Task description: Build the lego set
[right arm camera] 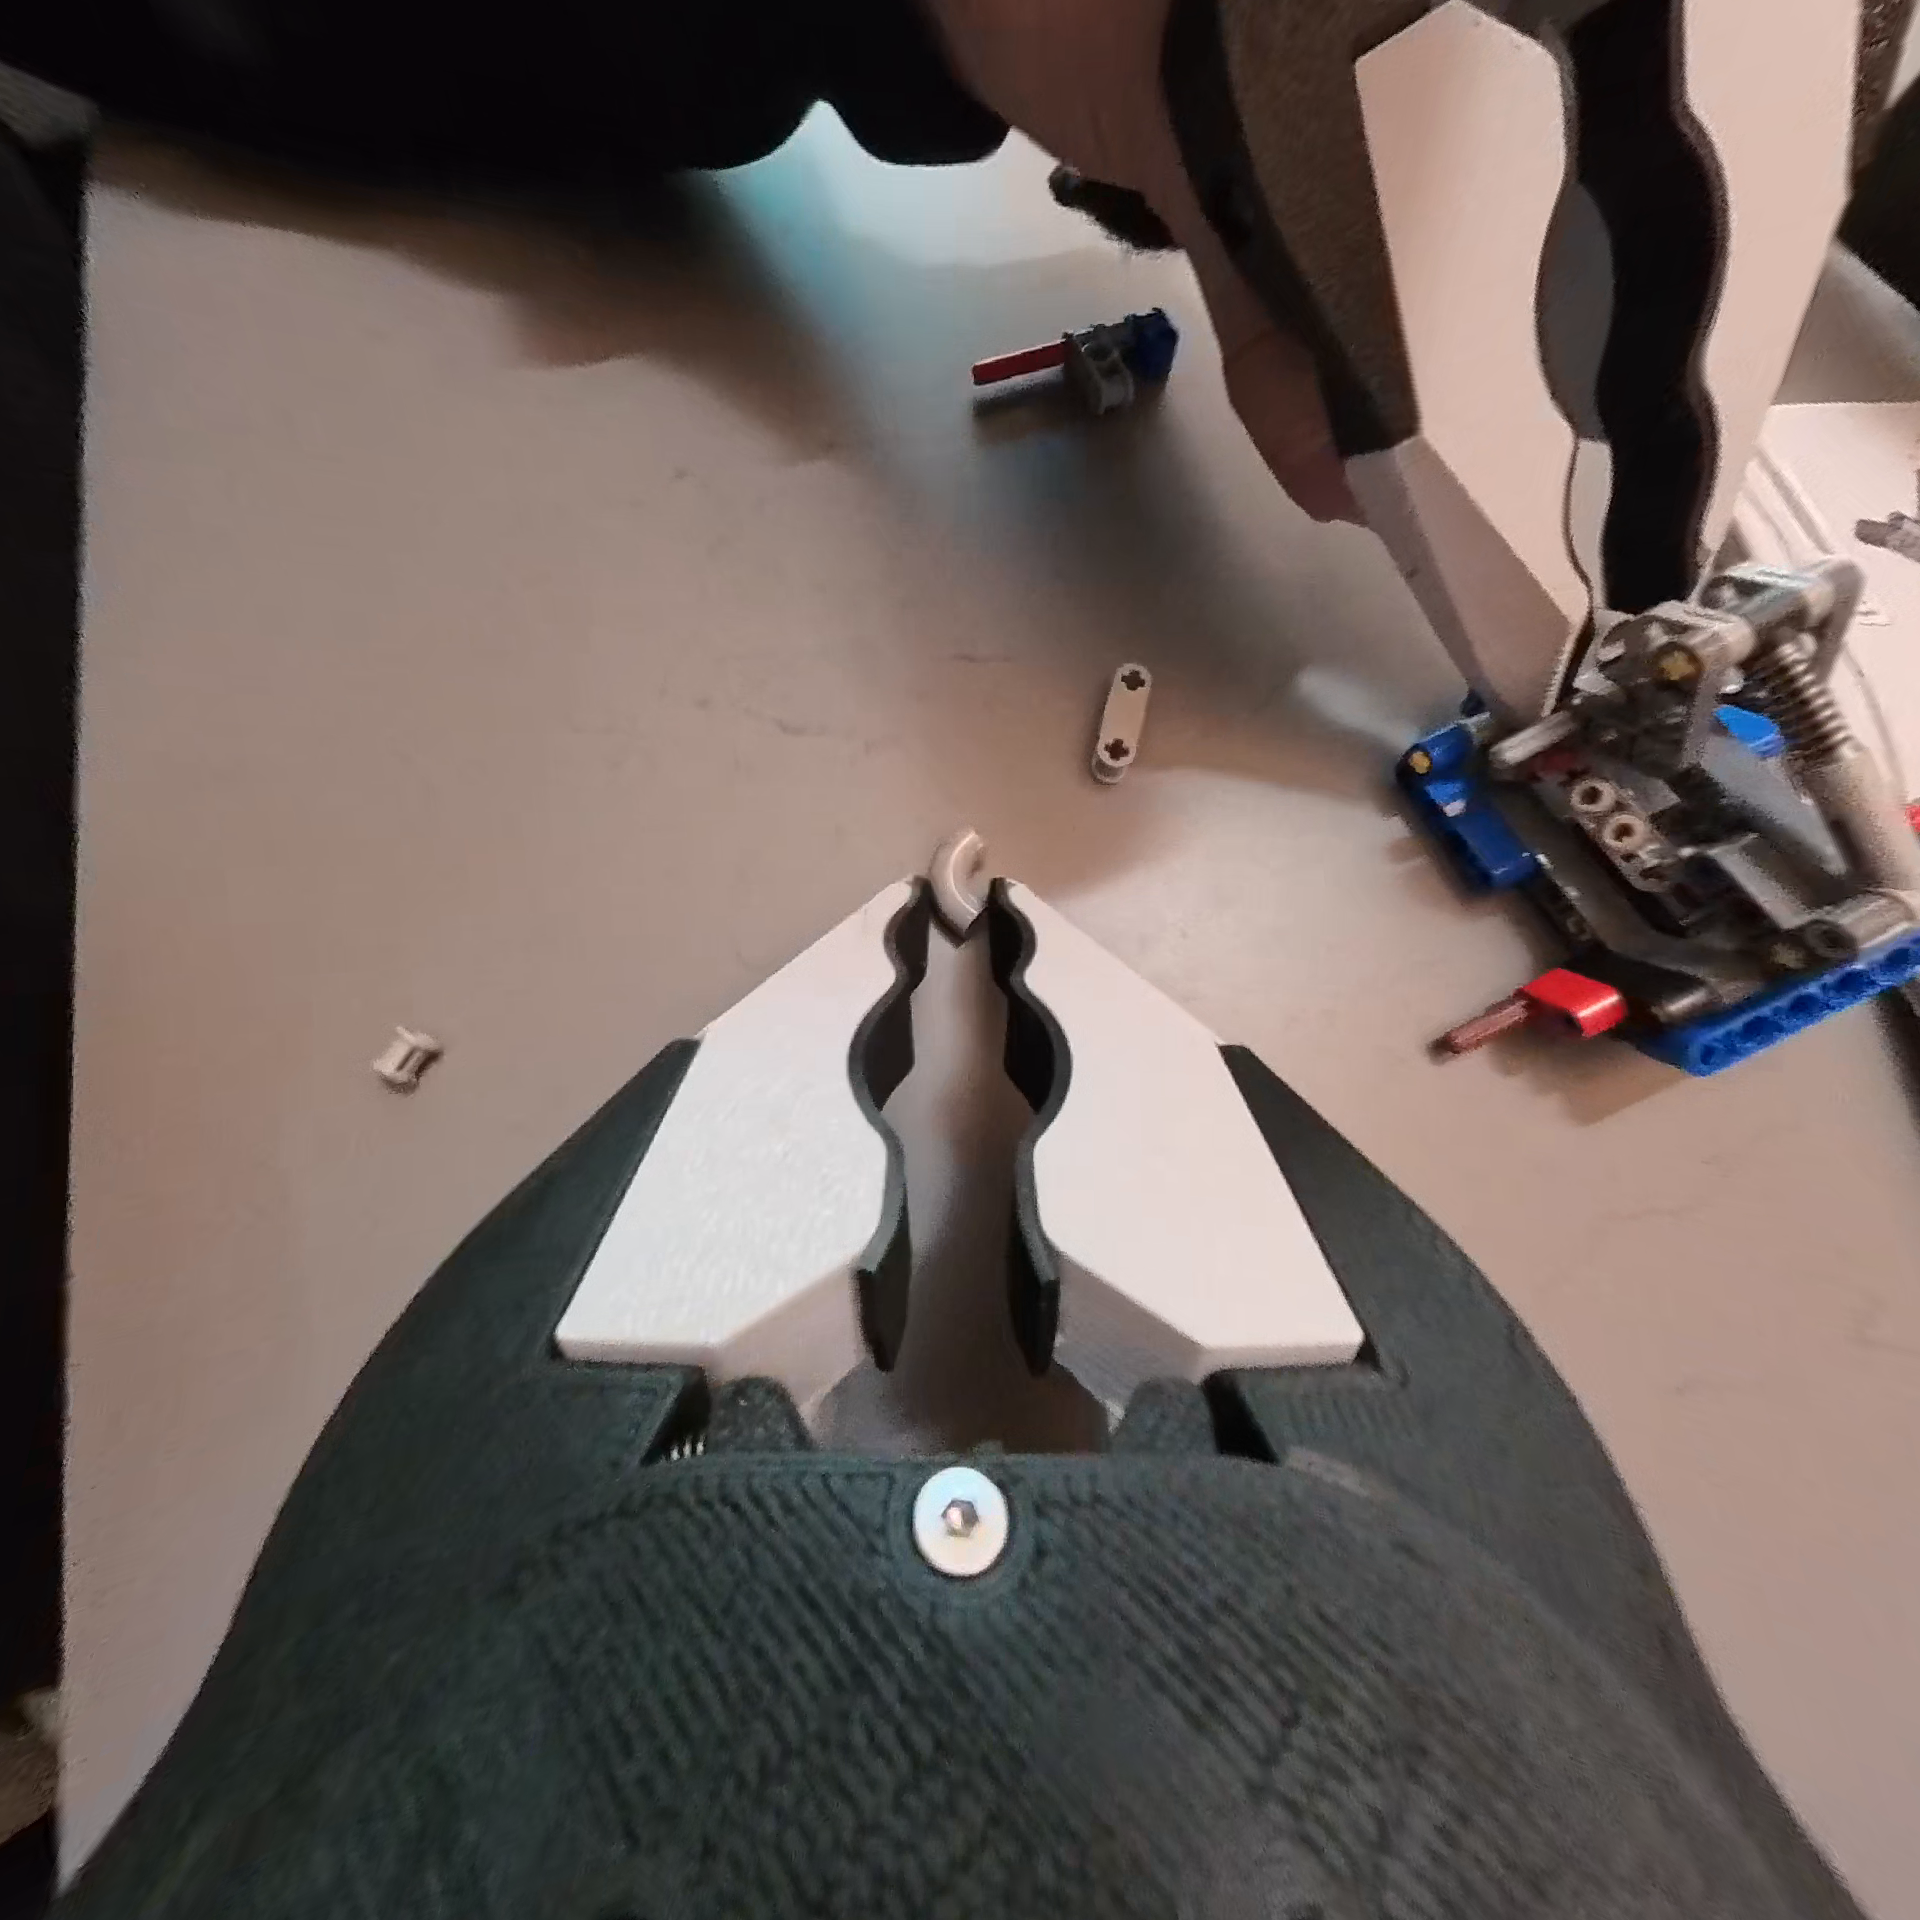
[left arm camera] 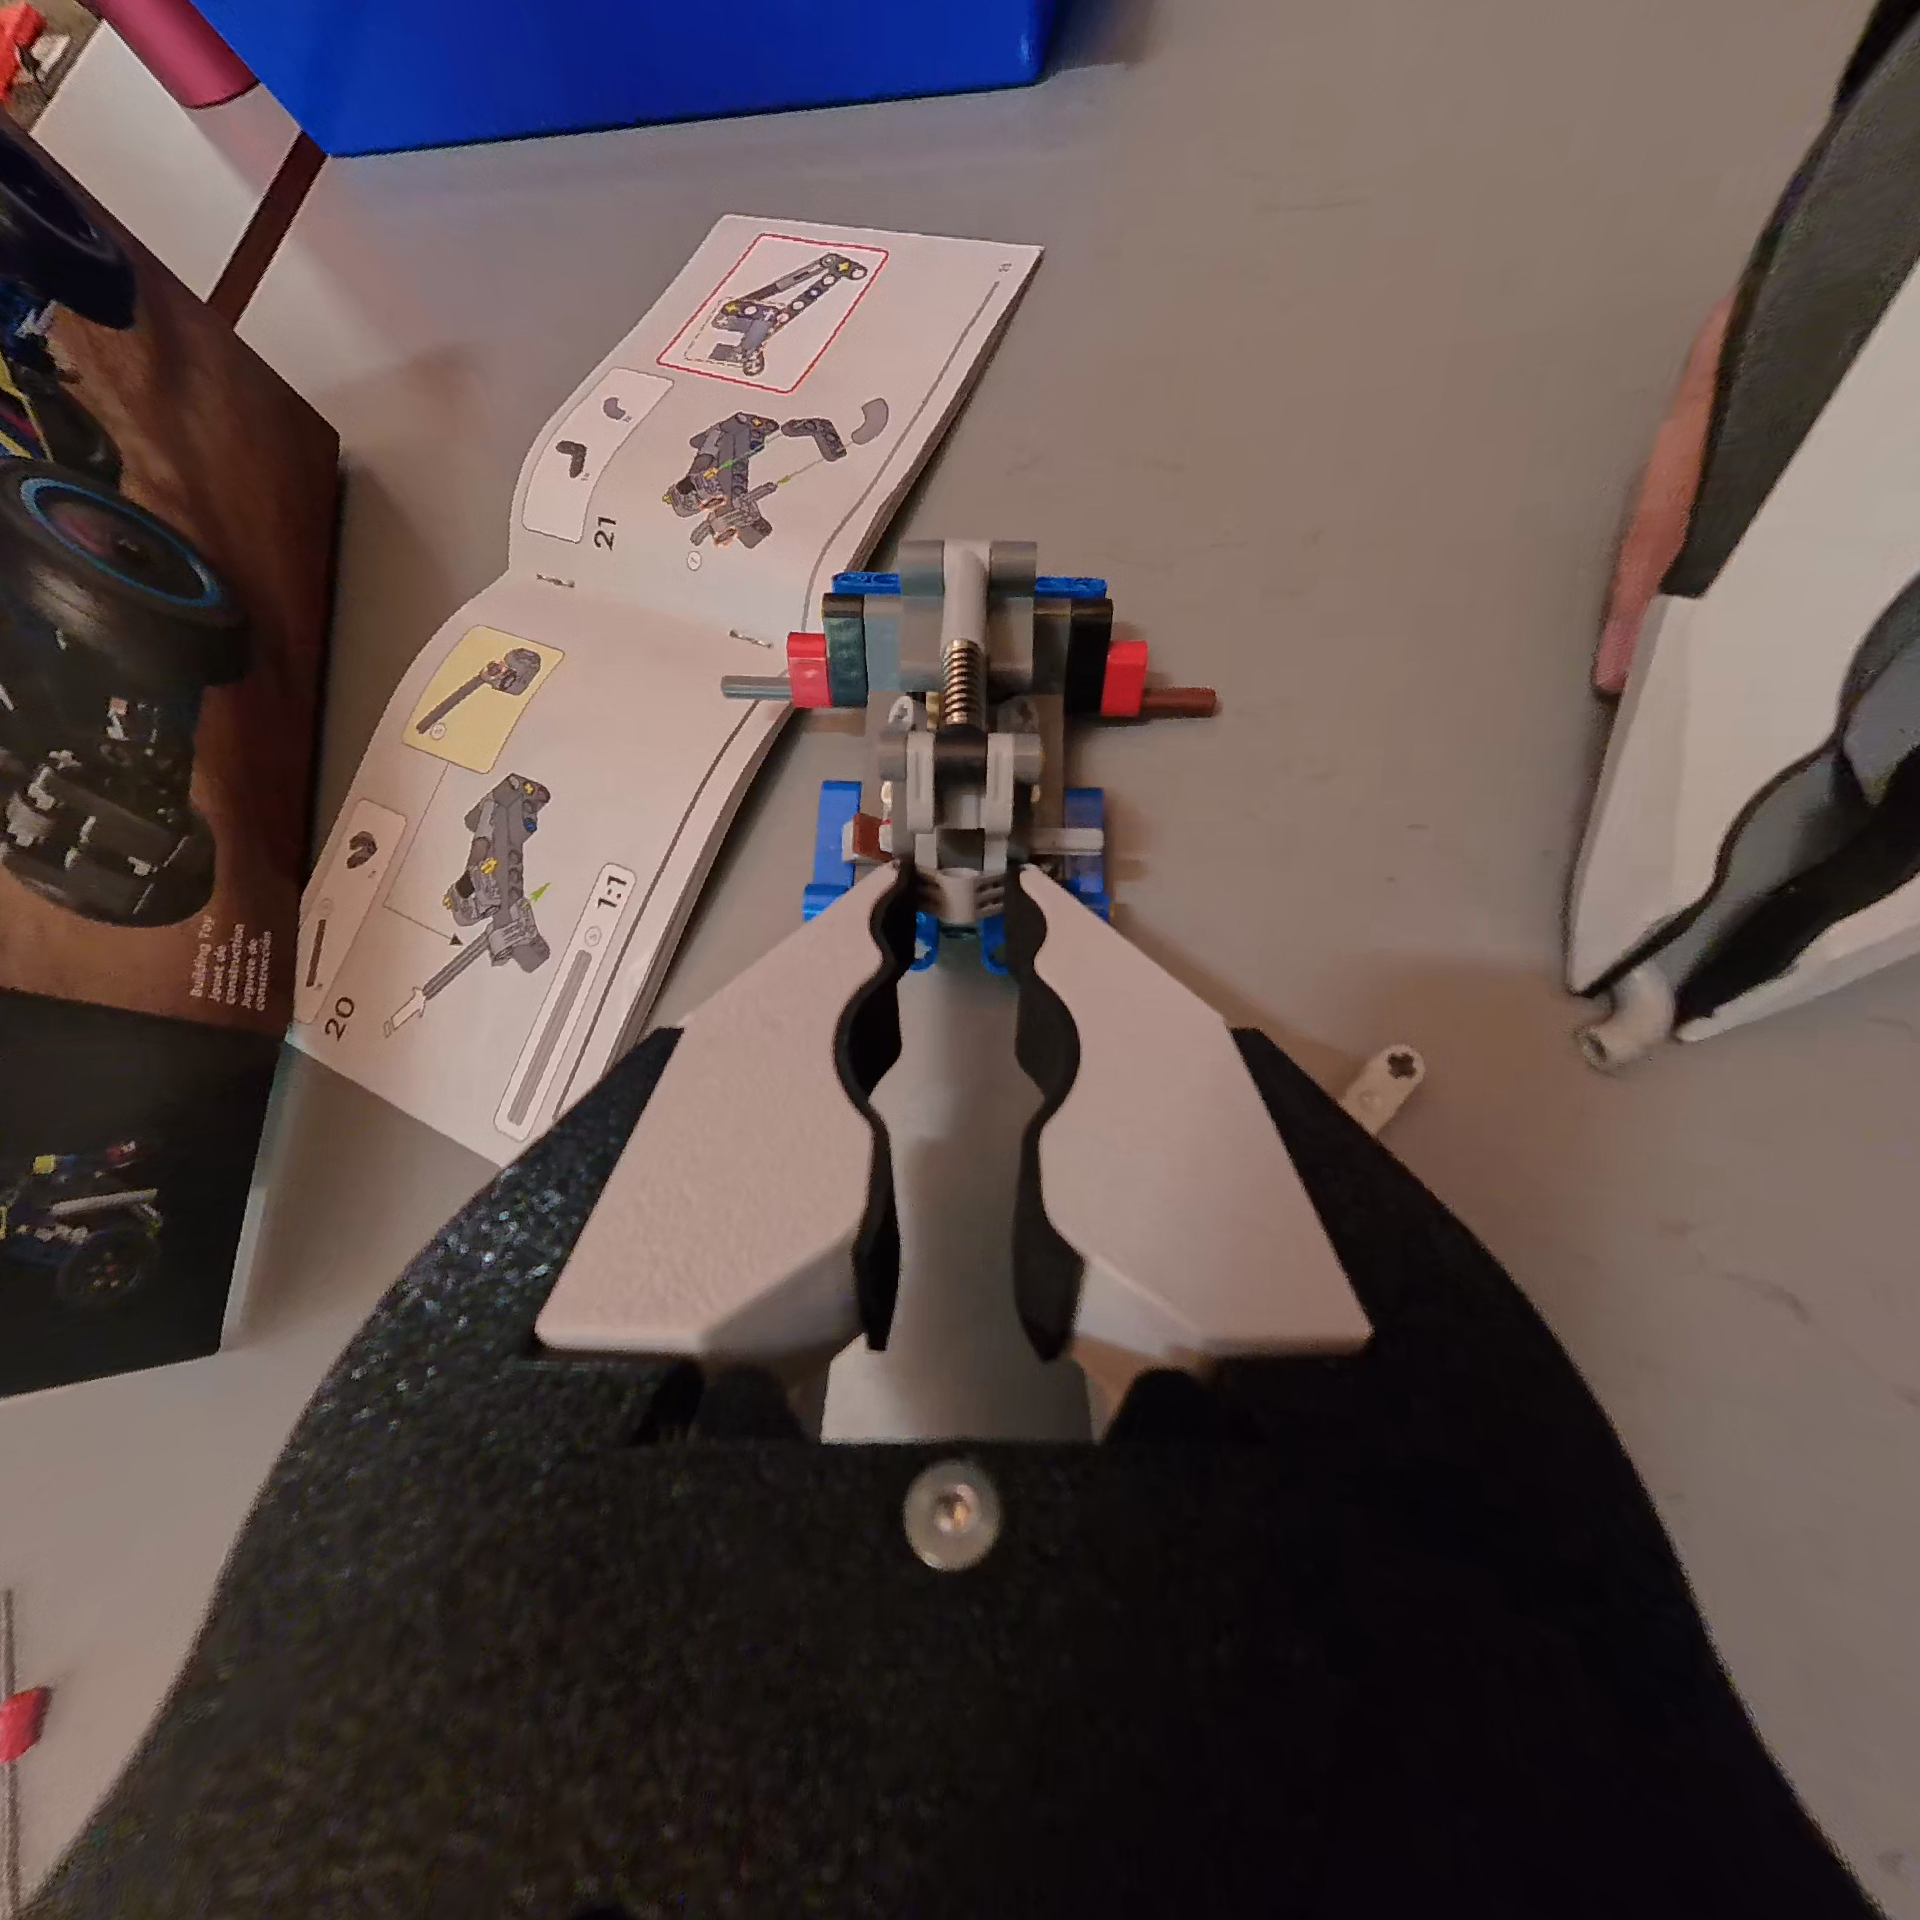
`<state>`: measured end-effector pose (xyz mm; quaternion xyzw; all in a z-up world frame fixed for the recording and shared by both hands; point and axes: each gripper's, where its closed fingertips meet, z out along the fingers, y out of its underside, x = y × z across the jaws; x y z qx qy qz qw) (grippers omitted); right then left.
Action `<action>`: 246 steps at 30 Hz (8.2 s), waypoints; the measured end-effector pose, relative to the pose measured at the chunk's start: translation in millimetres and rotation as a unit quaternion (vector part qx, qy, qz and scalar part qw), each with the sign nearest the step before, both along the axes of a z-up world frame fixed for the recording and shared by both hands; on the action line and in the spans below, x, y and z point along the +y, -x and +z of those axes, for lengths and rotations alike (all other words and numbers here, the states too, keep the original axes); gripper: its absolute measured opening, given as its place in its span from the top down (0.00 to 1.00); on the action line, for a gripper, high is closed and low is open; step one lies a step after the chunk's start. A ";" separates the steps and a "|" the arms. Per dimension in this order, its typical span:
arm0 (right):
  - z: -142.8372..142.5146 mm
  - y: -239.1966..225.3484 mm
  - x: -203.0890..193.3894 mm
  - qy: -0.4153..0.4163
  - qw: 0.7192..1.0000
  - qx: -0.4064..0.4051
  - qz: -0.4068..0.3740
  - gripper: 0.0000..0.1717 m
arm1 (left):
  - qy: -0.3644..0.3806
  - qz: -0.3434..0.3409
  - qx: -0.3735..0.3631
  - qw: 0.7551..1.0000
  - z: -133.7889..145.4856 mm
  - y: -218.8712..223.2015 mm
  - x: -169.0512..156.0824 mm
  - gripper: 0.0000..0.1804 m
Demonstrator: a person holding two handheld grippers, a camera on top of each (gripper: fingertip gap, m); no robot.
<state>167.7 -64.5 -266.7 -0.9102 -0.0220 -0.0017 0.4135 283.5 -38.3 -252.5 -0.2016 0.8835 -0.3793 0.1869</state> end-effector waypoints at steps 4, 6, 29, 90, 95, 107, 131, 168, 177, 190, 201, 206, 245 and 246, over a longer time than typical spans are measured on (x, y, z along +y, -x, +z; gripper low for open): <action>0.3 -13.5 6.4 0.001 0.995 -0.085 -0.047 0.96 | 0.012 0.005 0.007 1.000 0.0 -0.8 -0.2 0.93; 1.4 -25.2 7.4 0.004 0.990 -0.118 -0.076 0.96 | 0.022 0.007 0.014 1.000 -0.2 -1.2 -0.4 0.93; 17.9 -92.9 11.9 0.011 0.944 -0.265 -0.198 0.96 | -0.013 0.003 -0.019 1.000 0.6 -4.2 0.3 0.93; 22.9 -114.1 19.0 0.000 0.959 -0.229 -0.168 0.96 | -0.116 -0.086 -0.076 0.987 1.6 -22.0 -1.2 0.93; 25.1 -112.9 19.4 -0.021 0.959 -0.206 -0.195 0.95 | -0.106 -0.087 -0.066 0.988 1.6 -21.3 -1.6 0.92; 29.5 -111.7 18.7 -0.012 0.950 -0.255 -0.180 1.00 | -0.091 -0.102 -0.032 0.990 0.3 -14.7 -10.1 0.93; 24.7 -110.1 10.5 -0.001 0.935 -0.282 -0.215 0.96 | -0.114 -0.088 -0.026 0.989 0.3 -18.1 -5.8 0.93; 19.5 -118.8 18.7 0.001 0.944 -0.264 -0.198 0.96 | -0.118 -0.087 -0.016 0.989 0.1 -22.0 -2.4 0.93; 20.7 -120.9 20.0 -0.020 0.947 -0.254 -0.198 0.95 | -0.096 -0.062 0.008 0.993 0.1 -23.9 -1.8 0.93; 52.4 -84.7 -13.5 -0.057 0.980 -0.161 -0.102 0.79 | -0.029 -0.236 0.005 0.971 8.6 24.6 -1.7 0.93; 29.5 -99.0 19.6 -0.002 0.994 -0.112 -0.009 0.73 | 0.027 -0.098 -0.077 0.992 32.3 27.3 19.8 0.80; 23.1 -87.7 21.1 0.015 0.996 -0.083 0.030 0.86 | 0.002 -0.021 -0.101 0.995 20.3 60.1 18.4 0.84; 22.4 -49.7 -12.5 -0.004 0.994 -0.101 0.028 0.86 | -0.002 -0.222 0.039 0.974 -15.5 184.3 -65.4 0.98; 22.4 -49.6 -12.1 -0.006 0.995 -0.100 0.030 0.86 | -0.001 -0.204 0.037 0.978 -15.0 177.7 -61.3 0.98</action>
